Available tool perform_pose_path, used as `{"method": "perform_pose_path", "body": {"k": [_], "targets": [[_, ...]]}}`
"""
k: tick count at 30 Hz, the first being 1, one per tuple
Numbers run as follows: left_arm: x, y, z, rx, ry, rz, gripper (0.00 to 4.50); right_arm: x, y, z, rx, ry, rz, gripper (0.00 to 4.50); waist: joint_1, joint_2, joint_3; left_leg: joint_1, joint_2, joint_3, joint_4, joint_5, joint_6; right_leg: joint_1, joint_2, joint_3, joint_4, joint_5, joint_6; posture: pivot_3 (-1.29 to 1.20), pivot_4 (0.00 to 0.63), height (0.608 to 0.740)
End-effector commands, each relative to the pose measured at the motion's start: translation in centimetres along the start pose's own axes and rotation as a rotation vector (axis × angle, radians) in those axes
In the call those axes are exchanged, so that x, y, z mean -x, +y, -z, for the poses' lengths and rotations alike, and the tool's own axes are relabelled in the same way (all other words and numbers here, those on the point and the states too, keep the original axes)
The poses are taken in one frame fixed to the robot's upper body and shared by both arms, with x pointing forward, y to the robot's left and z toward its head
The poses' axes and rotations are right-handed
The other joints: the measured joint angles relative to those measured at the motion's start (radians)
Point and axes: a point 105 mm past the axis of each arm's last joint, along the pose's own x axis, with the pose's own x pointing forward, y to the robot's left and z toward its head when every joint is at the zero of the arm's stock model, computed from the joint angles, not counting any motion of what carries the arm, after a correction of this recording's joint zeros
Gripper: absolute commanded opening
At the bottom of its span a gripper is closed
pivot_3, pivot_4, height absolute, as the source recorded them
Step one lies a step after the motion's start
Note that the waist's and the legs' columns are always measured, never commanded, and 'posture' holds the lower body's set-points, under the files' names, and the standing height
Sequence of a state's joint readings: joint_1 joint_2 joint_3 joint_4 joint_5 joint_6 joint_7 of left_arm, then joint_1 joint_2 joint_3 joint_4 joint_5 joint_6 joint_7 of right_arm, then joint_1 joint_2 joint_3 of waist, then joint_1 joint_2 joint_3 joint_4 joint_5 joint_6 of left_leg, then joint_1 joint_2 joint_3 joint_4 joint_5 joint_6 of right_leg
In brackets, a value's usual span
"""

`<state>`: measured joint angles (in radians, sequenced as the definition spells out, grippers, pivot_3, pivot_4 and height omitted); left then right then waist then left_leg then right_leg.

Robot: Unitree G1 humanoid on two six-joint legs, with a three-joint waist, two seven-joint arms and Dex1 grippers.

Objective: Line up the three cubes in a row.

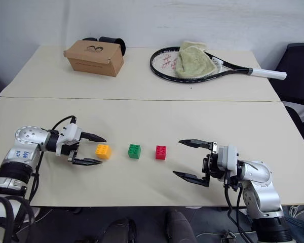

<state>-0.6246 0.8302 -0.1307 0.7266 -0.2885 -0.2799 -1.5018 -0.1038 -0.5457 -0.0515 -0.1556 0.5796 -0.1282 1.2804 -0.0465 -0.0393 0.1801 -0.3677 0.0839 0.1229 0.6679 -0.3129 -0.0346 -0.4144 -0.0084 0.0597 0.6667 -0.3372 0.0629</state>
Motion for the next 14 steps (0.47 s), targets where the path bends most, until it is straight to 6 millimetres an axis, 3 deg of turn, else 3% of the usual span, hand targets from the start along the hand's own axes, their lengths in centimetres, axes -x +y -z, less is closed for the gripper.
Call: {"method": "perform_pose_path", "body": {"k": [1,6,11,14], "targets": [[2.3,-0.6,-0.9,-0.028,-0.02,-0.029,4.49,0.4,-0.2,-1.0,0.026,-0.009,-0.014,4.5,-0.002,0.0,0.0,0.0,0.0,0.0,0.0,0.0,0.0,0.0,0.0,0.0,0.0,0.0,0.0,0.0,0.15,0.74],[8.0,-2.8,-1.1,0.071,-0.026,-0.327,4.49,3.4,-1.6,-1.3,0.041,0.106,-0.034,4.5,-0.014,0.002,0.001,0.0,0.006,0.0,-0.001,-0.001,0.0,0.0,-0.002,0.001,0.0,0.0,0.0,0.0,0.15,0.74],[11.1,-5.5,-0.4,0.189,0.008,-0.519,4.49,6.1,-3.5,-1.7,0.063,0.273,-0.073,4.5,-0.006,0.005,0.003,0.002,0.006,-0.002,-0.001,-0.002,0.003,0.002,-0.003,0.001,-0.002,0.0,-0.001,0.0,0.15,0.74],[12.0,-6.8,0.5,0.226,0.038,-0.568,4.49,6.9,-4.0,-2.0,0.081,0.333,-0.097,4.5,-0.003,0.006,0.004,0.002,0.004,-0.003,-0.002,-0.002,0.003,0.003,-0.003,0.0,-0.002,-0.001,-0.001,0.0,0.15,0.74]]}}
